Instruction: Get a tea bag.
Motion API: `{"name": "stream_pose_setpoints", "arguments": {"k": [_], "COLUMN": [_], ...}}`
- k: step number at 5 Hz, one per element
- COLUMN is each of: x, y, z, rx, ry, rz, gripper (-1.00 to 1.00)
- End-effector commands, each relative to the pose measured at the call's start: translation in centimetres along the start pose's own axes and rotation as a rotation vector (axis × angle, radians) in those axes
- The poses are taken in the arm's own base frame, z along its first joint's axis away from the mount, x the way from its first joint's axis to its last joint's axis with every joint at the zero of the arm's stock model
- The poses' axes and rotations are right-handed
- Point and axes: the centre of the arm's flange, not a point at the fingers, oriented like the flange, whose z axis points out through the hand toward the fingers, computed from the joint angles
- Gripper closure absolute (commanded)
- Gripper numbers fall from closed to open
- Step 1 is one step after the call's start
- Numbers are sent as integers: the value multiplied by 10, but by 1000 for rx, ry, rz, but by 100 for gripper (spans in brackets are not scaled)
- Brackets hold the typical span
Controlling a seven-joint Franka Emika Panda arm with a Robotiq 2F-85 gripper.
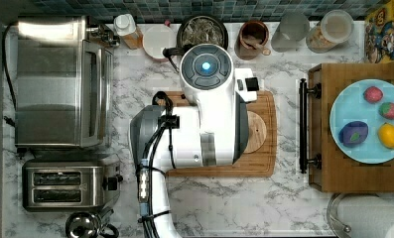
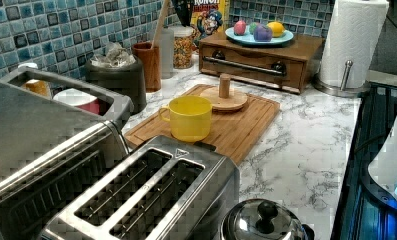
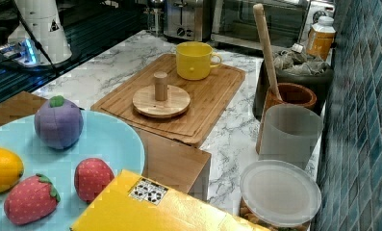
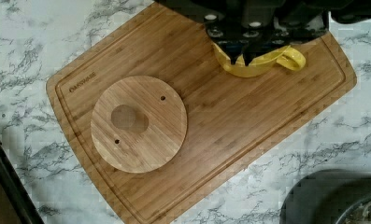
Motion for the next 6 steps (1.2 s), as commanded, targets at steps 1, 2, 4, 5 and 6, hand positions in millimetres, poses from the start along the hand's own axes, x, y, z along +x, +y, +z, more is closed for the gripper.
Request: {"name": "stream_pose_setpoints", "arguments": {"k": [1,2,4,5,6], "x": [14,33,50,40,44], "y": [-1,-4,-3,-6,-16], "z": [-4,-12,-42,-55,-62], "rx": [36,76,232,294,314], "ry": [15,46,141,291,315], "rz": [6,35,-7,-40,-67], "gripper": [100,100,100,100,-100]}}
